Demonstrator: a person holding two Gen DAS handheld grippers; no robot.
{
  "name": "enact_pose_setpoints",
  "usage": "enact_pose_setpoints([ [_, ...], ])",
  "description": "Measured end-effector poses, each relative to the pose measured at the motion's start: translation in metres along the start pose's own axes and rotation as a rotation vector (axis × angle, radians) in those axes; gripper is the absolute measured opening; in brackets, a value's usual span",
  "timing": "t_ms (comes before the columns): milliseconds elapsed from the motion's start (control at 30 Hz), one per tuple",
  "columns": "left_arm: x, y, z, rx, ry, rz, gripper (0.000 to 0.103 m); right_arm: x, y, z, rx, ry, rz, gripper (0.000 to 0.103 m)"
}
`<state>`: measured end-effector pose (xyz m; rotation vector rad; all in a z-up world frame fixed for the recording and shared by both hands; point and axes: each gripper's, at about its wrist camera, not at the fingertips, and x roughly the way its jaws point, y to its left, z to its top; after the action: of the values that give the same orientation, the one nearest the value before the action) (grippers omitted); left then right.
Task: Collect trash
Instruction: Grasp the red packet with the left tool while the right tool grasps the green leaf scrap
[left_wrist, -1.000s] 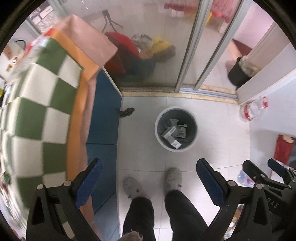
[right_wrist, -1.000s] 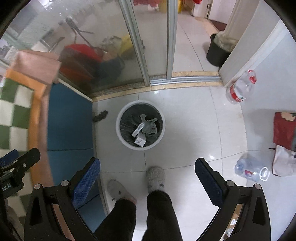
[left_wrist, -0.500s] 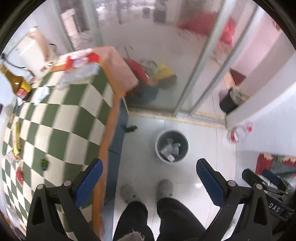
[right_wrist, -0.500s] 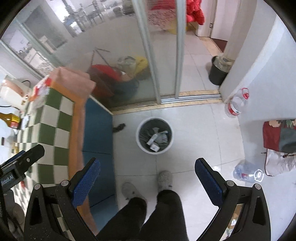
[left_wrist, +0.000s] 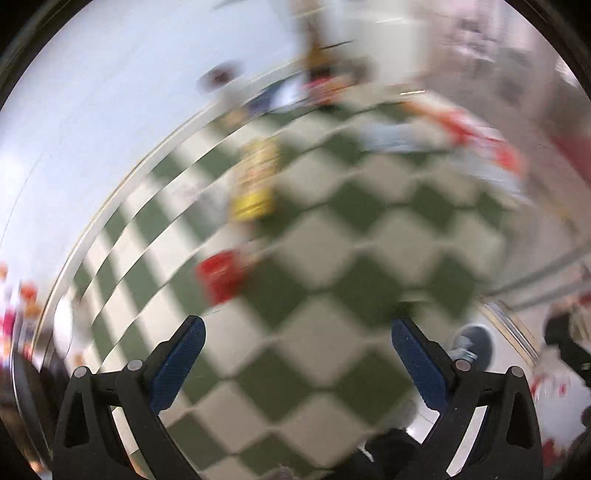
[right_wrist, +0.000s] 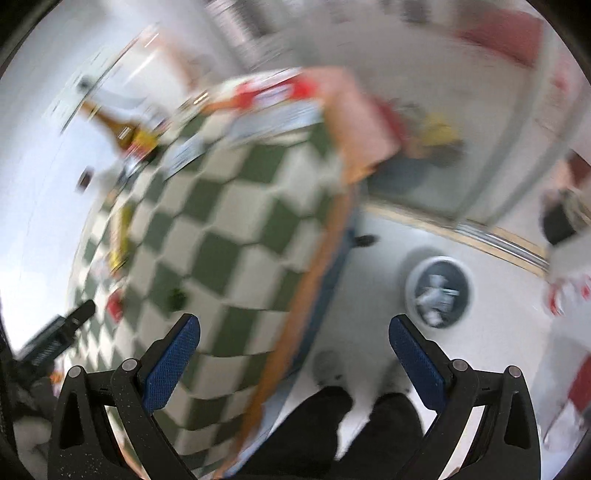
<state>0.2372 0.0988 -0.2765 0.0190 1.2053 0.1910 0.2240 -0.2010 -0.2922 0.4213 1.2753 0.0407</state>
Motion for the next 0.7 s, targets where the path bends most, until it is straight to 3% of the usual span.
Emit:
enact_pose_setpoints([
  [133, 0.049, 0.078, -0.011, -0.165, 0.092, 0.001, 0.103, 0.063, 0.07, 0.006, -0.107, 0.076, 0.034, 0.098],
  [267, 0.079, 0.109, -0.01, -0.247, 0.133, -0.053, 0.102, 0.114, 0.112, 0.008, -0.174, 0.124, 0.005, 0.086],
  [367, 0.096, 0.115, -0.002, -0.287, 0.152, -0.097, 0.102, 0.145, 0.128, 0.01, -0.189, 0.156, -0.018, 0.061],
  [400, 0.102, 0.116, 0.0, -0.296, 0.157, -0.107, 0.102, 0.151, 0.129, 0.011, -0.197, 0.166, -0.021, 0.04],
  [433, 0.107, 0.116, 0.003, -0.303, 0.161, -0.126, 0.102, 0.154, 0.133, 0.009, -0.213, 0.151, -0.033, 0.032],
  [600, 0.134, 0.106, 0.02, -0.294, 0.19, -0.185, 0.102, 0.159, 0.139, 0.012, -0.245, 0.121, -0.042, 0.029],
  [700, 0.142, 0.096, 0.03, -0.284, 0.18, -0.191, 0.071, 0.158, 0.139, 0.016, -0.248, 0.113, -0.054, 0.029],
])
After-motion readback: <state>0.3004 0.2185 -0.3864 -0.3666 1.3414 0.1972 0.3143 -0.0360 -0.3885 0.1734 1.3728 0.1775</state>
